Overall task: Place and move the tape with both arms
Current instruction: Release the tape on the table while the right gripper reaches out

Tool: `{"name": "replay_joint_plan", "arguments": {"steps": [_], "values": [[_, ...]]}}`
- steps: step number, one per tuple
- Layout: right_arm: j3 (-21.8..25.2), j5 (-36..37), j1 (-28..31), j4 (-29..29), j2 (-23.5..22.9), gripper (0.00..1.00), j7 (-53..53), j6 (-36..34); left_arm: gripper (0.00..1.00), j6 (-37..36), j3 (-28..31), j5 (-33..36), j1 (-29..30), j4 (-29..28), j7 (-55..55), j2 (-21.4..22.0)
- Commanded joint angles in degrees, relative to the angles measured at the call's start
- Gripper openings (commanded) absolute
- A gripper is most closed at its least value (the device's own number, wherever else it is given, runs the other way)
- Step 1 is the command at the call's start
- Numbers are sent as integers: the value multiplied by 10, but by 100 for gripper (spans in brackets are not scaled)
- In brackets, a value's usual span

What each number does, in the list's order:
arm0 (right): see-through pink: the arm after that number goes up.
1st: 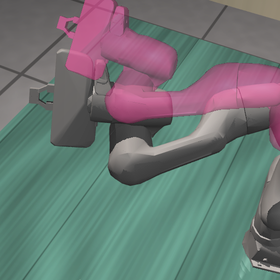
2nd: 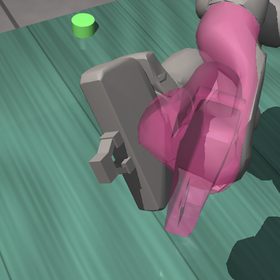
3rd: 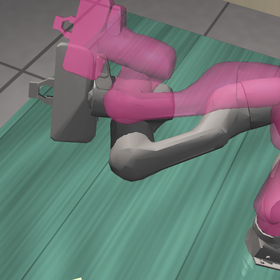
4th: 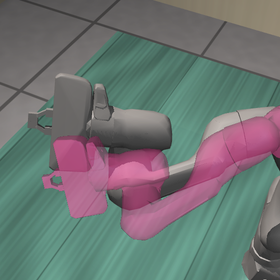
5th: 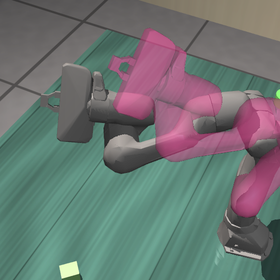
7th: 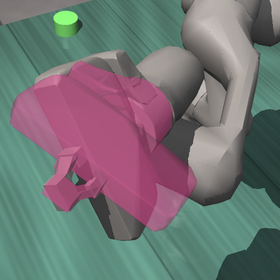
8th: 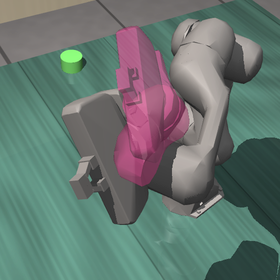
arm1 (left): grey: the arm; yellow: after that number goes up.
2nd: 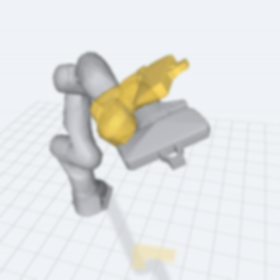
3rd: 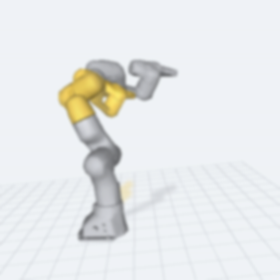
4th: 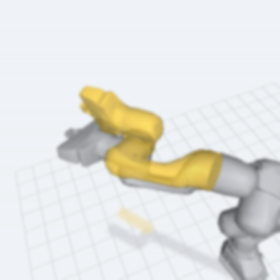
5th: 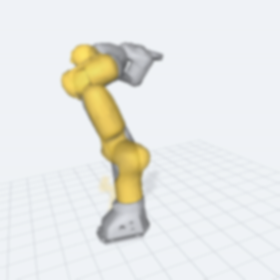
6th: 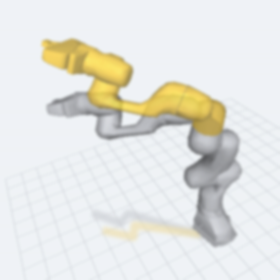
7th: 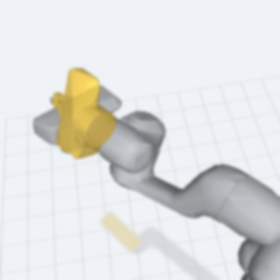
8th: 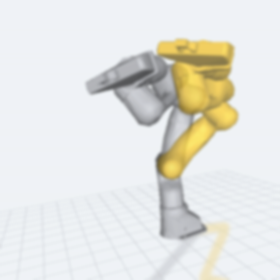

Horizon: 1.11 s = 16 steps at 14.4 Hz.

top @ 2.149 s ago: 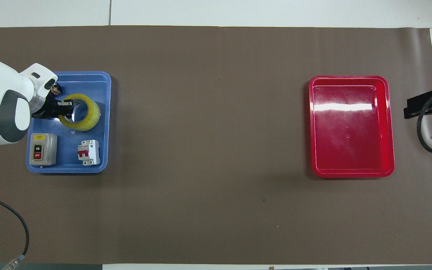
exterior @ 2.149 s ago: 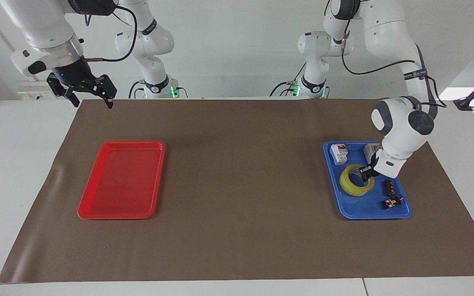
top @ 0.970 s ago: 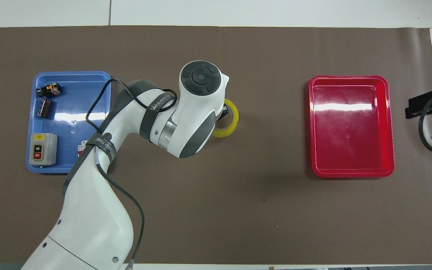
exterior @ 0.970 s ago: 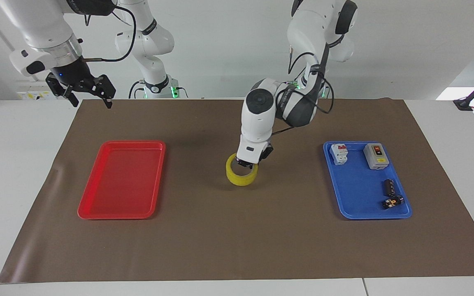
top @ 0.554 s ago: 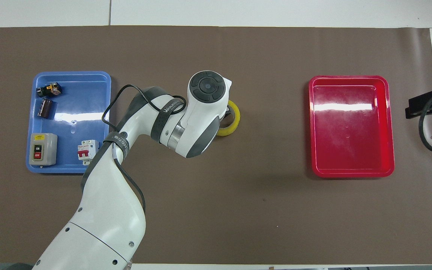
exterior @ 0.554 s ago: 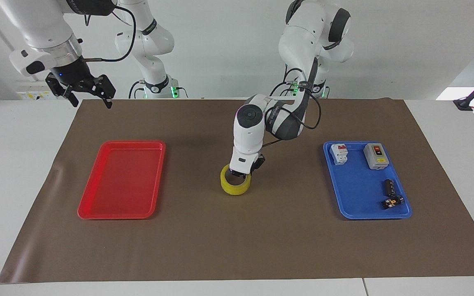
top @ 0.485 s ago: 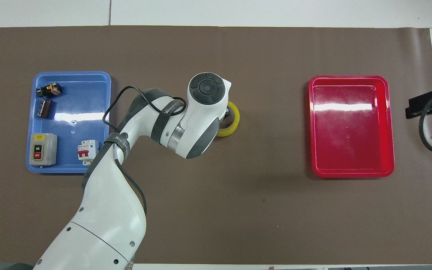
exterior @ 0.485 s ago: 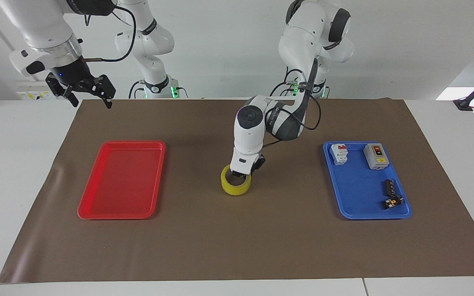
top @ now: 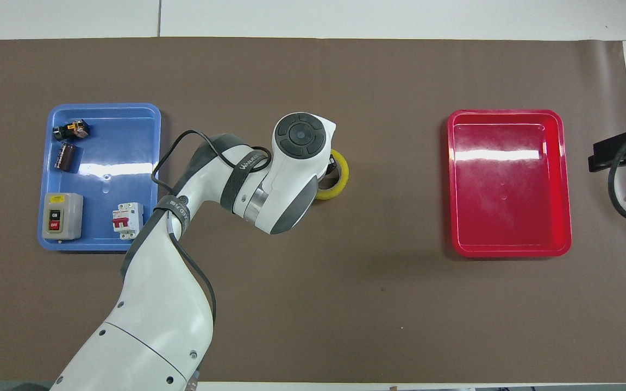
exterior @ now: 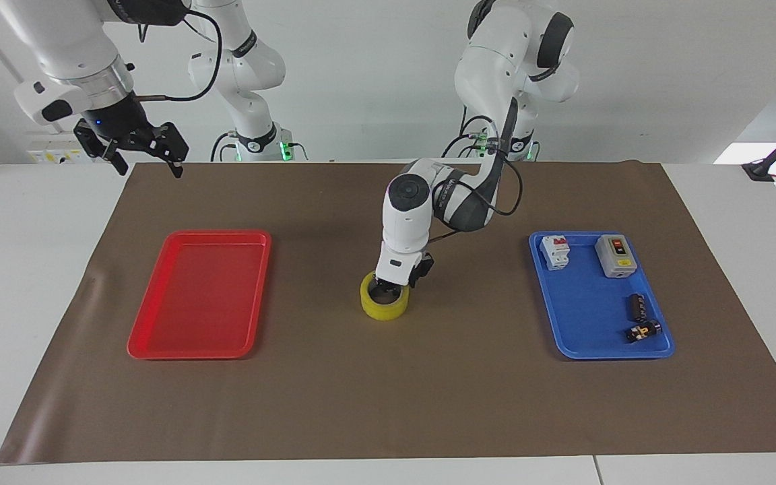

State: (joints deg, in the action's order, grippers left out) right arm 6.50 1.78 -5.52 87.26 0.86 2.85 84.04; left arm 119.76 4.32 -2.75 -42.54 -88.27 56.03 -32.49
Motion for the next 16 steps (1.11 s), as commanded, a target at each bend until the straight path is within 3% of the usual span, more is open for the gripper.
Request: {"name": "replay_joint_plan", "arguments": {"steps": [1, 3, 5, 9, 11, 14, 16], "values": [[-2, 0, 7, 5, 5, 100, -14, -5, 100, -79, 36, -9, 8, 25, -13, 40], [-2, 0, 7, 6, 6, 100, -14, -5, 100, -116, 61, -5, 30, -3, -42, 110], [-1, 0, 7, 6, 6, 100, -14, -4, 100, -184, 62, -5, 97, -16, -141, 182], [-2, 2, 6, 4, 5, 100, -15, -11, 100, -329, 63, -5, 219, -15, -375, 289], [-6, 9, -8, 8, 4, 100, -13, 4, 100, -372, 65, 2, 243, -19, -444, 334], [-6, -1, -68, 18, -22, 100, 12, 63, 100, -412, 55, 13, 286, -11, -519, 349], [-6, -19, -121, 11, -76, 100, 74, 105, 100, -410, -21, 13, 375, -13, -536, 351]]}}
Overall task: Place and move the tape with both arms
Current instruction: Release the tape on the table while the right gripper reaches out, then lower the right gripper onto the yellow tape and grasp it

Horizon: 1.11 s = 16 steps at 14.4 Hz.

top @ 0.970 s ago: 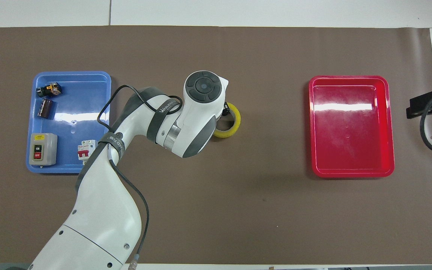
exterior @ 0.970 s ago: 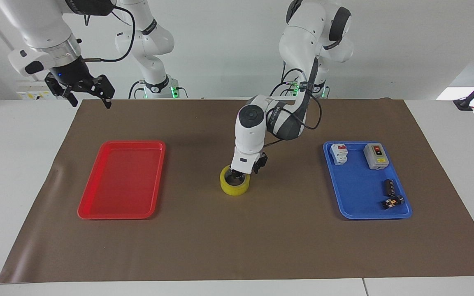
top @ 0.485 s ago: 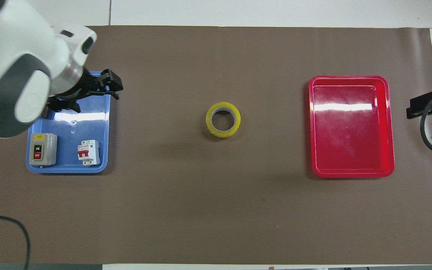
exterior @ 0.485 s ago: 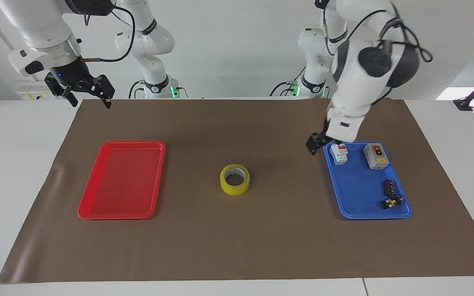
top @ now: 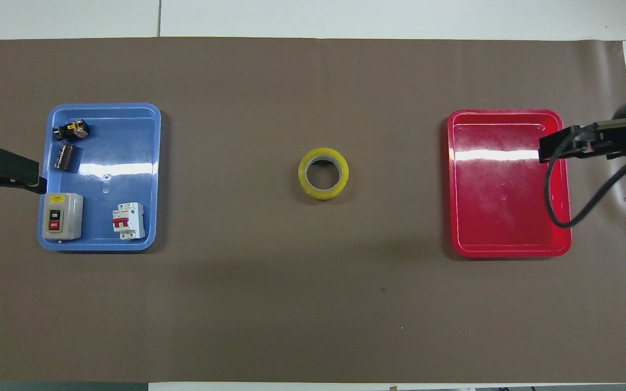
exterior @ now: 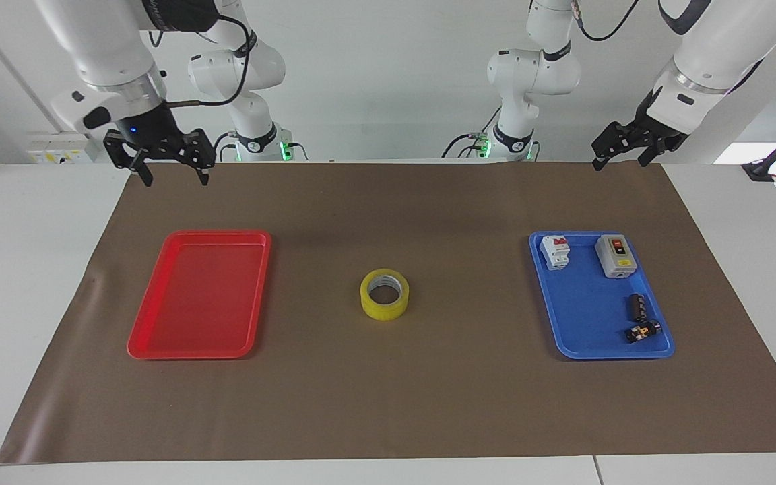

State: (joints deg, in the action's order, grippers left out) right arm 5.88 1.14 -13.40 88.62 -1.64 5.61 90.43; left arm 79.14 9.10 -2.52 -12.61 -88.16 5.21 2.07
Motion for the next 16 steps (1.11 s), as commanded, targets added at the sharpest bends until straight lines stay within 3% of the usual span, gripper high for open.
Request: {"name": "replay_joint_plan", "arguments": {"steps": [1, 3, 6, 9, 12, 16], "values": [[0, -19, -70, -1, -74, 100, 80, 76, 100, -2, -100, 10, 111, -16, -40, 3], [-1, -19, -104, 22, -101, 100, 119, 140, 100, 0, -126, 10, 134, -17, -56, 0], [-1, -21, -148, 134, -103, 100, 124, 294, 100, 6, -137, 6, 155, -17, -57, 2], [-1, -18, -160, 120, -157, 100, 127, 335, 100, 5, -149, 6, 149, -18, -53, 4], [-16, -19, -170, 120, -213, 100, 117, 422, 100, 2, -150, 6, 149, -31, -57, 16], [-18, -20, -173, 144, -224, 100, 76, 453, 100, 58, -150, 6, 133, -76, -54, 35]]}}
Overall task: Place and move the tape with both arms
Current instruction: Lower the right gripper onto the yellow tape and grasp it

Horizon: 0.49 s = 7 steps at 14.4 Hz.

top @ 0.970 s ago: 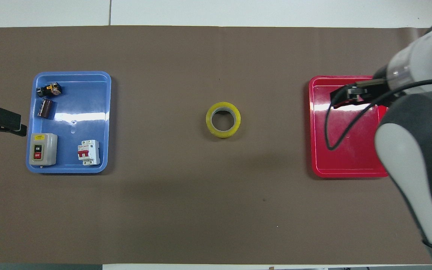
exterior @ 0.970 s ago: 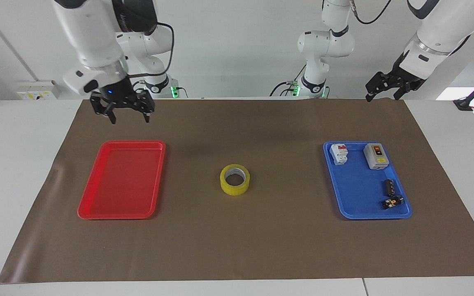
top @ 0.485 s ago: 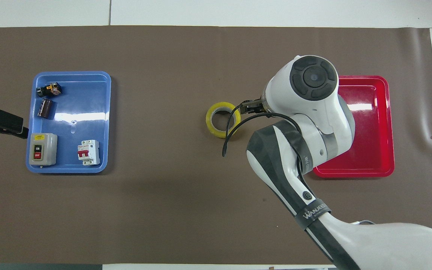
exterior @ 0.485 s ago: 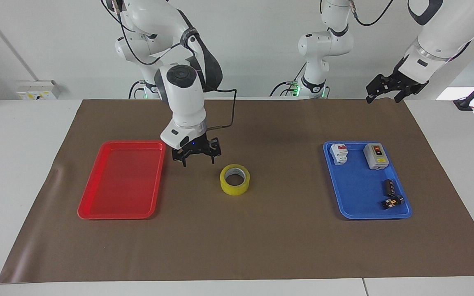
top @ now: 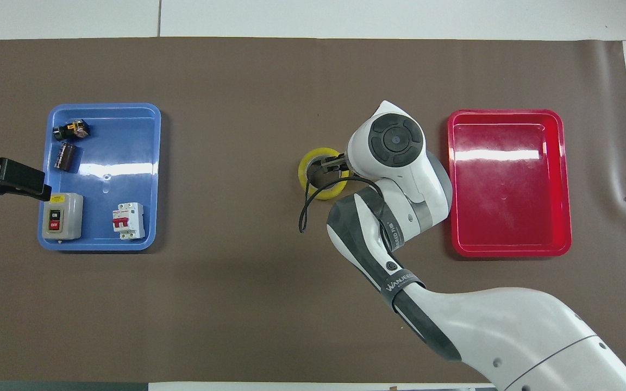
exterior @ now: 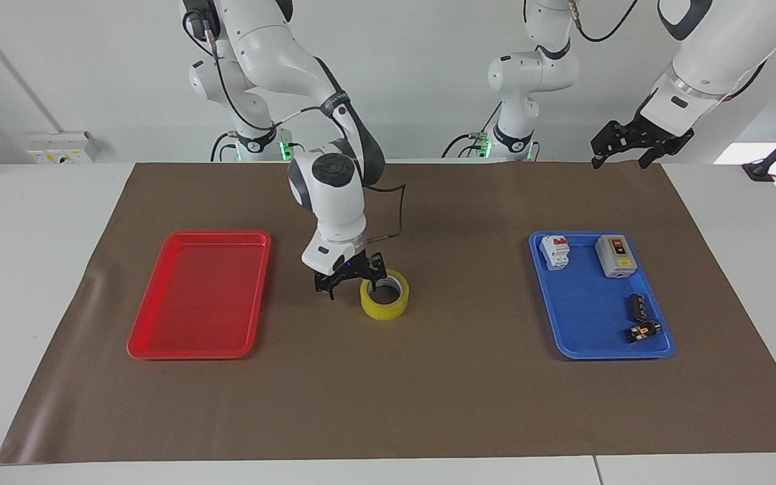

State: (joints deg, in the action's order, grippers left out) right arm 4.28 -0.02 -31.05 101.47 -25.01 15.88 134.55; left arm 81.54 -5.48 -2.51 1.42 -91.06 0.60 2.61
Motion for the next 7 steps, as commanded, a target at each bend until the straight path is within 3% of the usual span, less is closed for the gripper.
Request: {"name": "replay_joint_plan", "arguments": {"steps": [1, 5, 6, 7], "values": [[-11, -9, 4, 24, 9, 100, -30, 18, 100, 34, -4, 6, -10, -53, -8, 31], [-21, -10, 6, 49, 2, 100, -61, 69, 100, 34, -2, 6, -17, -47, -6, 31], [-21, -11, 9, 49, -6, 91, -62, 83, 100, 36, -2, 6, -17, -47, -6, 31], [-21, -11, 13, 46, -6, 63, -62, 79, 100, 35, -1, 6, -17, -47, -7, 31]]}}
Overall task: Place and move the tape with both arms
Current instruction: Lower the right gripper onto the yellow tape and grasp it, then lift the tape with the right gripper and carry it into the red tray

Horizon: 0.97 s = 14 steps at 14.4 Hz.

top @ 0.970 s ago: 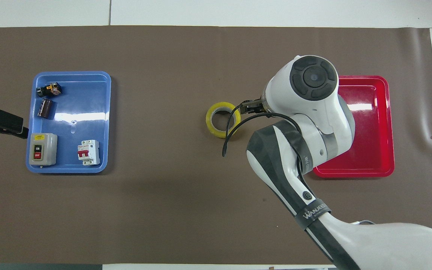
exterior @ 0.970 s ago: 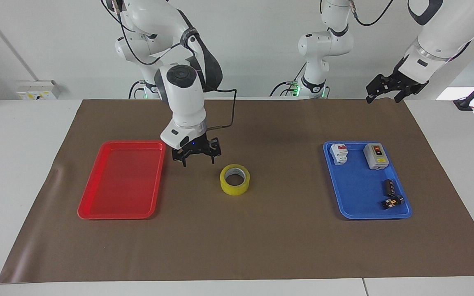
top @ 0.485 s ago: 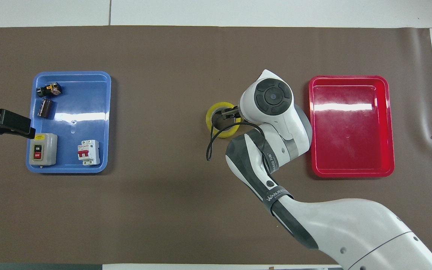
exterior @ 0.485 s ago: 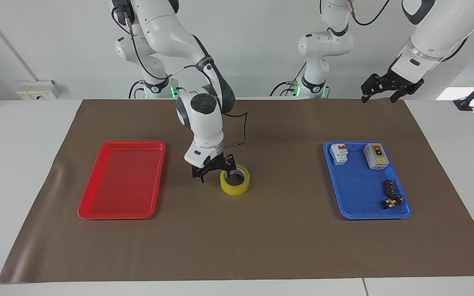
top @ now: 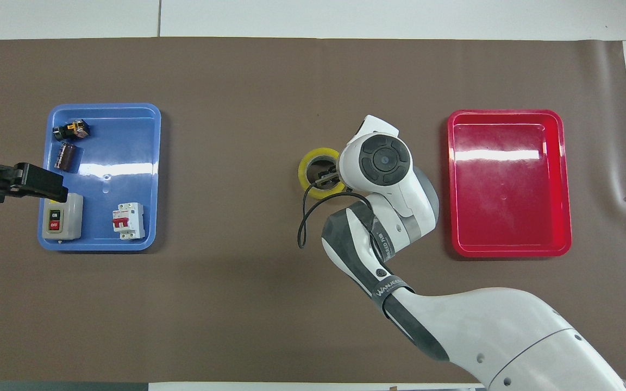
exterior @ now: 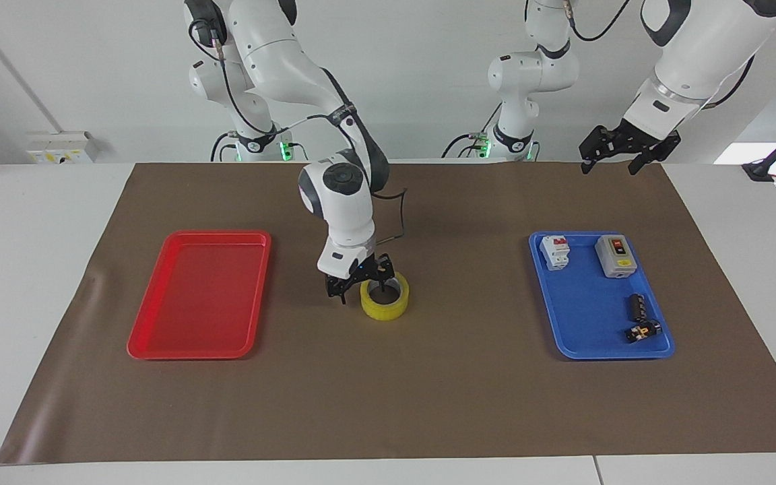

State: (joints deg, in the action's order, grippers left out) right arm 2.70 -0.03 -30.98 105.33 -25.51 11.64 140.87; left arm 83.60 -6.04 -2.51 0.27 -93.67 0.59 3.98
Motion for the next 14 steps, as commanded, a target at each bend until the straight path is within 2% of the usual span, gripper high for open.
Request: {"name": "replay_joint_plan", "arguments": {"steps": [1, 2, 5, 6, 7, 9, 12, 14], "values": [[-5, -11, 13, 7, -1, 26, -20, 15, 100, 13, 5, 6, -5, -21, -6, 17], [-6, -11, 13, 7, -1, 0, -15, 13, 100, 16, 5, 6, -5, -20, -5, 18], [-5, -12, 8, -5, -1, 0, 1, -16, 100, 15, 5, 6, 0, -20, -5, 18], [-4, -11, 14, -21, -1, 0, 1, -46, 100, 15, 5, 6, -2, -20, -6, 18], [-2, -11, 21, -58, 0, 0, 1, -106, 100, 14, 4, 6, -5, -20, -7, 18], [-1, -2, 60, -113, 11, 0, -9, -220, 100, 23, 2, 6, -5, -25, -7, 21], [-1, -1, 149, -101, 83, 0, -132, -318, 100, 30, 2, 6, -4, -22, -8, 13], [-1, -1, 222, -91, 103, 0, -247, -347, 100, 28, 1, 6, -7, -20, -8, 2]]}}
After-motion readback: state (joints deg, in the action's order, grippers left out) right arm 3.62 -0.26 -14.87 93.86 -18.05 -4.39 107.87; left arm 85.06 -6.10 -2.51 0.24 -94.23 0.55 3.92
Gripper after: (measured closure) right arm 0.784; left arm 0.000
